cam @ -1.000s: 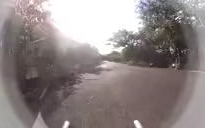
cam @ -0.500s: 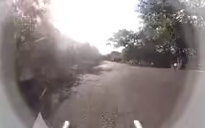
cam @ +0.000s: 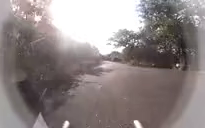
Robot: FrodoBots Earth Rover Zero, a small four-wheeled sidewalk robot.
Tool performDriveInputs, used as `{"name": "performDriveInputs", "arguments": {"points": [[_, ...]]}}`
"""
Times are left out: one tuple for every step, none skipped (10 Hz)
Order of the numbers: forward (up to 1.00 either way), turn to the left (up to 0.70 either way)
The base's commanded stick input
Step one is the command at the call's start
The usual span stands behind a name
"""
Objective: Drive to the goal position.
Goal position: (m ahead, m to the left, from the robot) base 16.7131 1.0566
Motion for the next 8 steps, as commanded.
{"name": "performDriveInputs", "arguments": {"points": [[0.50,0.00],[0.50,0.00],[0.50,0.00],[0.50,0.00],[0.50,0.00],[0.50,0.00],[0.50,0.00],[0.50,0.00]]}}
